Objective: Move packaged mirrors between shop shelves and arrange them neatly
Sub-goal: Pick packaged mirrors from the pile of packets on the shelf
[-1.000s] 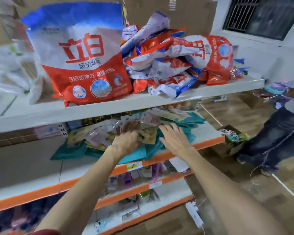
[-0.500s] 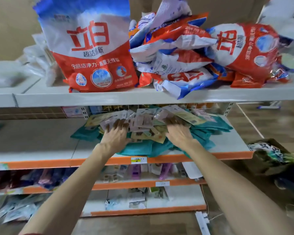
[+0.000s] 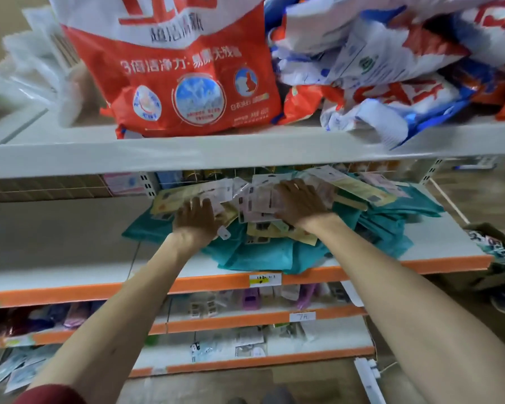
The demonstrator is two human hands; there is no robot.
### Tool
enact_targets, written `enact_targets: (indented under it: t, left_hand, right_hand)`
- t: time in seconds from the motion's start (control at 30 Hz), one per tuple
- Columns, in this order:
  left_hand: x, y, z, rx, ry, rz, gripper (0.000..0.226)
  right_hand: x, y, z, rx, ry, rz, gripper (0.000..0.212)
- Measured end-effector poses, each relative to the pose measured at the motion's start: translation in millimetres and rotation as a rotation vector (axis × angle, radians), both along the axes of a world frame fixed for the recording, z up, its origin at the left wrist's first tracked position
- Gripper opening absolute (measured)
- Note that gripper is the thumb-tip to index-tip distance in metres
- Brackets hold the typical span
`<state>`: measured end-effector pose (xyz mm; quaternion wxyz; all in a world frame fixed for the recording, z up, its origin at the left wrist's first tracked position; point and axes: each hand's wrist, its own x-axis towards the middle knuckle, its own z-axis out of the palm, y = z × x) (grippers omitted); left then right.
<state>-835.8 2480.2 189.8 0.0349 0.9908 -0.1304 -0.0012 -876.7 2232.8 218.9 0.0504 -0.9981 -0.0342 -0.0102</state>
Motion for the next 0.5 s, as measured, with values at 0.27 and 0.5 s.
enact_targets:
  t: [0.27,0.5]
  left_hand:
    - [18.5,-6.3,-32.5,-0.101,0.066,-0.036,0.071]
    - [26.4,-10.8,-27.0,-0.213,0.145,-0.12,0.06]
  right_hand:
    - [21.9,3.3,-46.7,0.037,-0.037,0.003,0.081]
    - [11.2,9.0,-34.3,0.086,-0.088,0.067,0.051]
